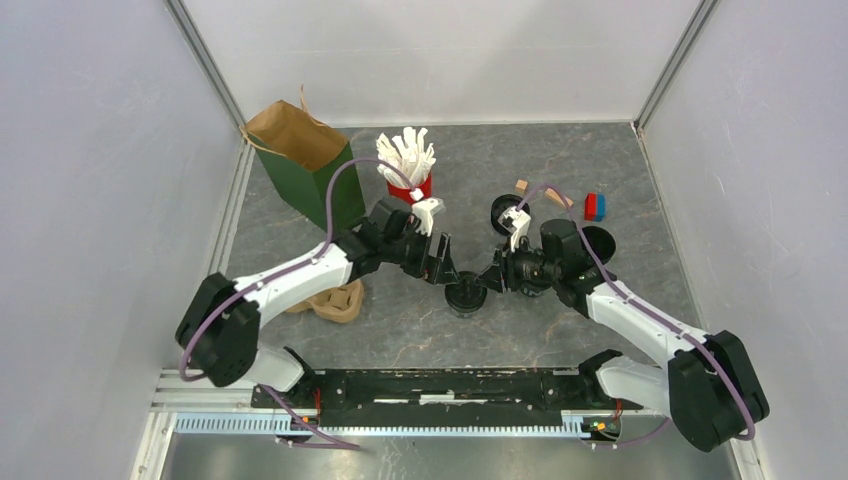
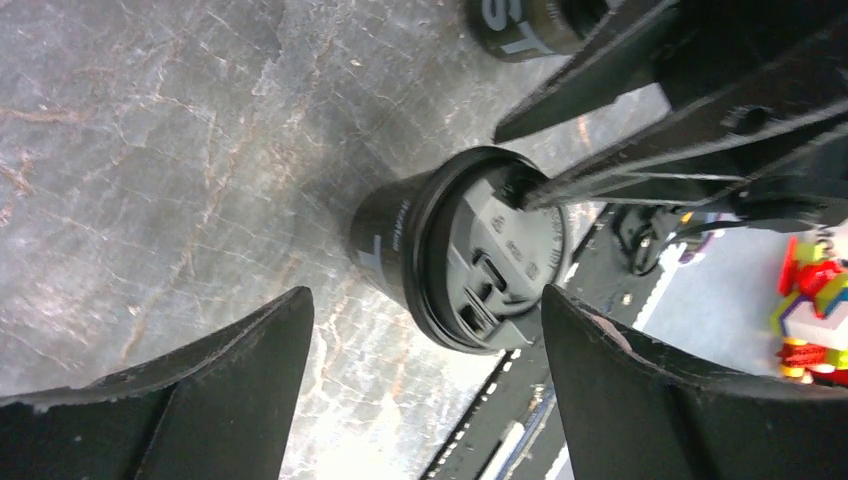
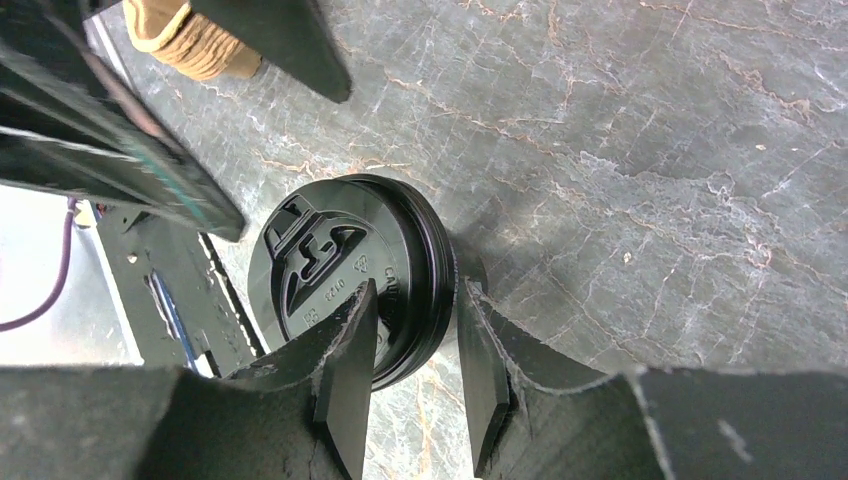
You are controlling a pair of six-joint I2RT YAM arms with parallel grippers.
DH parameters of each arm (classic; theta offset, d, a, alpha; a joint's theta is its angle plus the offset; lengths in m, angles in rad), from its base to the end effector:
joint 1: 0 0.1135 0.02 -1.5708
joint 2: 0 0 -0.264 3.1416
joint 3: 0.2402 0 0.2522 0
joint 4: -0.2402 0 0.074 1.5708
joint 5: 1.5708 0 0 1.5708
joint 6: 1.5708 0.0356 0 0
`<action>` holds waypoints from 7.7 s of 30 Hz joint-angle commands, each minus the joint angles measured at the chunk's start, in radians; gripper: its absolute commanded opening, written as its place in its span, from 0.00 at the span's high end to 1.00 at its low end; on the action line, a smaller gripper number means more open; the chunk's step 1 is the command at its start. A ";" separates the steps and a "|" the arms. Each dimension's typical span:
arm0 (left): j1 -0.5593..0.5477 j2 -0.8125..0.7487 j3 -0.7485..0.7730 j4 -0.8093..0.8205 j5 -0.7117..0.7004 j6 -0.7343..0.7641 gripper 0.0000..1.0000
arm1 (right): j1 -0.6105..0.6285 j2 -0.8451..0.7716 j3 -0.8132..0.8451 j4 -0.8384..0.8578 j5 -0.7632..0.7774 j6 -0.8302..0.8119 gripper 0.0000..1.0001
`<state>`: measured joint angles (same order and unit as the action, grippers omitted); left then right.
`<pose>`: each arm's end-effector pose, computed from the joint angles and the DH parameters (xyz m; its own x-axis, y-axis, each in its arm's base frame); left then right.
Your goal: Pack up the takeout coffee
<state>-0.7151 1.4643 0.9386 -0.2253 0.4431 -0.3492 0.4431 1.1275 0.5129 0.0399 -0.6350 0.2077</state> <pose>0.2252 -0.2158 0.2325 -0.7678 0.2574 -0.5868 0.6027 0.6009 -0.5250 0.1966 0.1167 0.2039 -0.6445 -0.1221 -0.7548 -0.6766 0.5509 0.4886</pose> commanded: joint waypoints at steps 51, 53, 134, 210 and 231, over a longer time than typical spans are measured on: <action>-0.133 0.032 -0.041 -0.002 -0.290 -0.227 0.46 | 0.034 -0.095 0.106 -0.144 0.252 0.012 0.45; -0.119 0.032 -0.044 0.005 -0.263 -0.214 0.46 | 0.030 -0.086 0.115 -0.142 0.220 0.007 0.49; -0.038 0.188 -0.086 0.103 -0.004 0.083 0.48 | -0.070 0.133 -0.108 0.080 0.078 -0.018 0.68; -0.005 0.016 -0.397 0.464 -0.063 -0.397 0.56 | 0.098 -0.030 -0.092 0.005 0.169 0.041 0.70; 0.009 -0.365 0.121 -0.483 -0.701 -0.180 0.00 | 0.098 -0.096 0.240 -0.283 0.230 -0.085 0.17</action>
<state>-0.7177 1.2003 1.0061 -0.4217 0.0391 -0.5888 0.5415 1.0657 0.6849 -0.1513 -0.4686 0.1932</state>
